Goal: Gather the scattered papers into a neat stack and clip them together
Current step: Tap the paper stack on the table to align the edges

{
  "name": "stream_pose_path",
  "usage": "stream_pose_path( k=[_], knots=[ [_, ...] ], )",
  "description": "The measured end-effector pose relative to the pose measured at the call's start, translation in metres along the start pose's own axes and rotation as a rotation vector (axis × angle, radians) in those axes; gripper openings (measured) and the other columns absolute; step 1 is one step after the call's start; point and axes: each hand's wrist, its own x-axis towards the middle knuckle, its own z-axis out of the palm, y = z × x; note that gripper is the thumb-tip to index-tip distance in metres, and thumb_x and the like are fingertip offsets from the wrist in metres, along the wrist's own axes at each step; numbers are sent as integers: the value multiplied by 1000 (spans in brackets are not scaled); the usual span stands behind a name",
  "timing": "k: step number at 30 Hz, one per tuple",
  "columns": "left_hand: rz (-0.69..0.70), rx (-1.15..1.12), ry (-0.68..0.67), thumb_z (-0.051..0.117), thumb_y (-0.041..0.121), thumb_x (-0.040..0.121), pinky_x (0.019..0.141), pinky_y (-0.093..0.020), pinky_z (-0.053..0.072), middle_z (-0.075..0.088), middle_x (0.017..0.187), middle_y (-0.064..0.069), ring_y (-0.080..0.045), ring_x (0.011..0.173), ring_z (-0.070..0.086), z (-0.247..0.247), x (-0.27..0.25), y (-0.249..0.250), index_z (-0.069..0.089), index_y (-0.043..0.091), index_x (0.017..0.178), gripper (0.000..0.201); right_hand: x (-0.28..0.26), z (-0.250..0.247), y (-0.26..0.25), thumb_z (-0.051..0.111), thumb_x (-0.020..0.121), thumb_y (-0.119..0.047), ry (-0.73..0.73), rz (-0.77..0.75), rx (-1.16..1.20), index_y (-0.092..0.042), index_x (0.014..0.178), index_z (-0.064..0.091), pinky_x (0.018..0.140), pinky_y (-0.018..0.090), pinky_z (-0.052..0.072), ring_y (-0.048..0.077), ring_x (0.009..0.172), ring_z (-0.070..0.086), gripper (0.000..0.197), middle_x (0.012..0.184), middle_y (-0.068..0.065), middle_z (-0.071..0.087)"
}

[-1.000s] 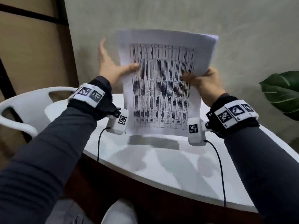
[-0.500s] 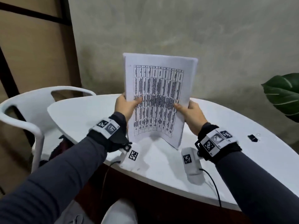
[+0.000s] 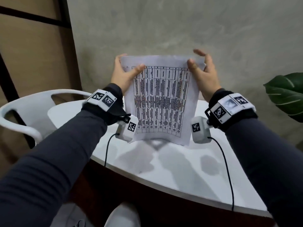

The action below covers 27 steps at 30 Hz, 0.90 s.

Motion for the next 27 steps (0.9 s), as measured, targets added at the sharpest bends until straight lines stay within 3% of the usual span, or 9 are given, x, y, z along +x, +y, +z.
stream_pose_path(
  k=[2,5,8,10,12,15,18,24,27],
  knots=[
    [-20,-57,23,77,28,62,101,-47,46,60,116,-15,-30,111,60,2,0,-5,44,10,113,63,-3,4,1,68,67,-60,-21,4,110,-27,105,55,98,41,50,17,103,62,52,110,3,64],
    [-84,-60,8,71,7,77,103,-41,45,63,113,-15,-30,111,59,2,-4,-17,48,4,115,45,-14,10,23,71,78,-27,45,102,193,-24,95,51,94,39,51,12,87,63,26,95,-4,63],
    [-180,-27,-61,78,15,69,104,-44,44,63,119,-18,-29,110,61,-3,-12,-39,54,3,116,54,-35,15,57,81,68,-31,-7,279,132,-15,93,51,93,43,50,17,82,60,42,87,0,62],
    [-208,-36,-48,78,13,69,105,-46,43,63,119,-20,-26,105,62,-3,-16,-50,54,-1,117,55,-46,18,71,82,66,-37,-33,357,86,-15,71,43,96,52,46,11,63,53,45,62,-8,53],
    [-199,-55,4,72,4,74,105,-44,43,62,118,-21,-24,101,61,1,-18,-51,52,-3,118,48,-47,22,73,76,76,-22,-30,363,92,-19,55,27,96,49,45,3,43,43,53,41,-15,39],
    [-133,-64,56,71,4,77,103,-38,44,63,118,-18,-23,103,61,10,-14,-42,53,1,114,41,-40,26,61,69,81,-13,55,330,175,-18,54,26,90,33,48,11,63,52,51,57,-5,40],
    [-92,-81,59,70,7,78,100,-34,45,64,106,-9,-21,101,61,16,-11,-32,53,21,90,25,-28,24,58,68,82,-13,136,284,196,-18,56,29,76,16,44,10,61,47,48,58,-4,37],
    [-190,-131,9,66,5,81,95,-30,46,66,99,-4,-15,91,62,10,-25,-62,55,13,102,25,-54,21,99,68,83,-14,-117,496,100,-12,75,58,76,38,51,21,71,57,13,74,5,59],
    [-268,-165,-67,67,2,79,100,-36,45,65,94,0,-12,88,62,4,-20,-64,55,9,105,30,-59,18,109,66,84,-11,-138,549,117,-12,82,62,77,39,51,24,72,60,5,77,6,64]
  ],
)
